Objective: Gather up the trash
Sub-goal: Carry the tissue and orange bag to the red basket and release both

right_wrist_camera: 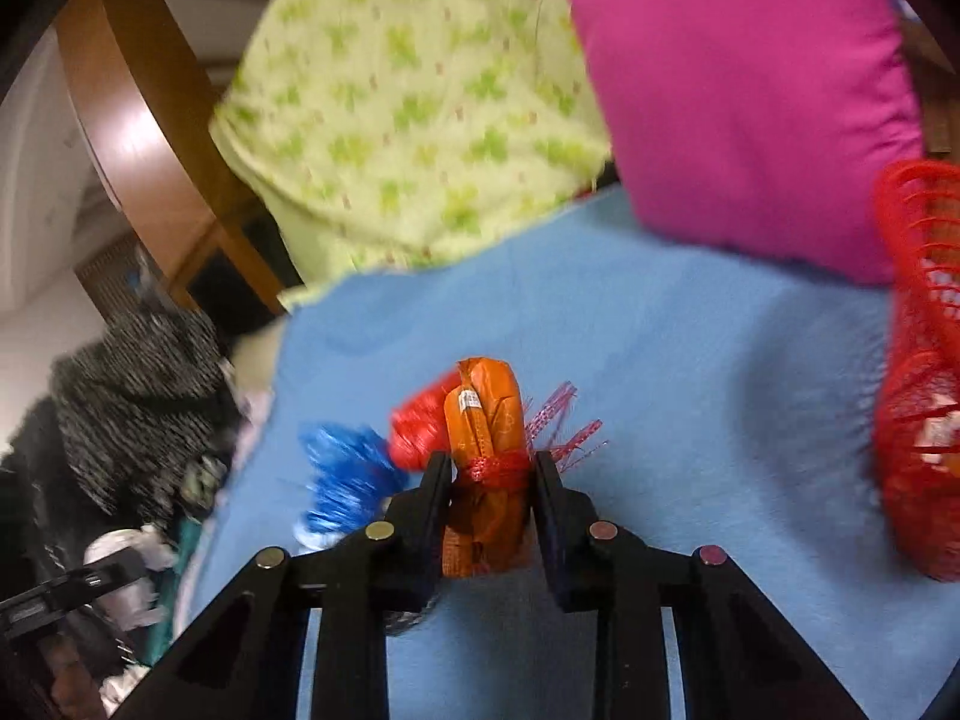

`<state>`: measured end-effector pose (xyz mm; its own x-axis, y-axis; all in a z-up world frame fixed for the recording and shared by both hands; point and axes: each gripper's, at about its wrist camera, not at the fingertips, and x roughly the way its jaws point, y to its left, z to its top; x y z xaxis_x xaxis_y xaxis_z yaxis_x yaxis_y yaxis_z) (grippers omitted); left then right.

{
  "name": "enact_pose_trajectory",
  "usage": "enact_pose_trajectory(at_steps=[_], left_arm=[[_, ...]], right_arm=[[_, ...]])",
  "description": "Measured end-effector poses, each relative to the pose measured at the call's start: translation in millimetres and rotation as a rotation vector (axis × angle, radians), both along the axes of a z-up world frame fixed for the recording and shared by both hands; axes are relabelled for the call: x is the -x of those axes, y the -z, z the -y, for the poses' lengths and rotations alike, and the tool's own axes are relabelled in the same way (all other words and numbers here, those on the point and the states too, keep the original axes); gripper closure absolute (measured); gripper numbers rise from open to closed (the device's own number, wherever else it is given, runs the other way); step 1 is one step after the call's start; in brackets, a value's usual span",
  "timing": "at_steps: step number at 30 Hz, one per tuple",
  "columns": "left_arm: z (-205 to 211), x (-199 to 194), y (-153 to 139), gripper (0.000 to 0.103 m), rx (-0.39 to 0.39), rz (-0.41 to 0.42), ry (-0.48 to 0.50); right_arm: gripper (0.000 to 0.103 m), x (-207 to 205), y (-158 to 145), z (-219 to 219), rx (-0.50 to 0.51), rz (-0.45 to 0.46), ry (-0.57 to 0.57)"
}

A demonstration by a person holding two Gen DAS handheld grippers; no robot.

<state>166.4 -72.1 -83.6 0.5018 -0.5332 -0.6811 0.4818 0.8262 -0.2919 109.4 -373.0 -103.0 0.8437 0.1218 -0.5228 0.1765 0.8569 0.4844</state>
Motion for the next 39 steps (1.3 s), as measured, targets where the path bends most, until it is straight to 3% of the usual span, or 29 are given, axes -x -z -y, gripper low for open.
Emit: enact_pose_trajectory(at_steps=[4,13,20,28,39], left_arm=[[20,19,-19,0.066,0.005,0.039,0.039],[86,68,-57,0.066,0.02,0.107,0.178],[138,103,-80,0.066,0.01,0.164,0.268],[188,134,-95,0.066,-0.032,0.218,0.329],[245,163,-104,0.066,-0.139,0.335,0.344]], right_arm=[[0.074,49,-22,11,-0.019,0.031,0.036],[0.074,156,-89,57,0.054,0.129,0.157],[0.074,217,-112,93,0.07,0.178,0.256],[0.074,261,-127,114,0.069,0.227,0.314],[0.074,280,-128,138,0.043,0.267,0.349]])
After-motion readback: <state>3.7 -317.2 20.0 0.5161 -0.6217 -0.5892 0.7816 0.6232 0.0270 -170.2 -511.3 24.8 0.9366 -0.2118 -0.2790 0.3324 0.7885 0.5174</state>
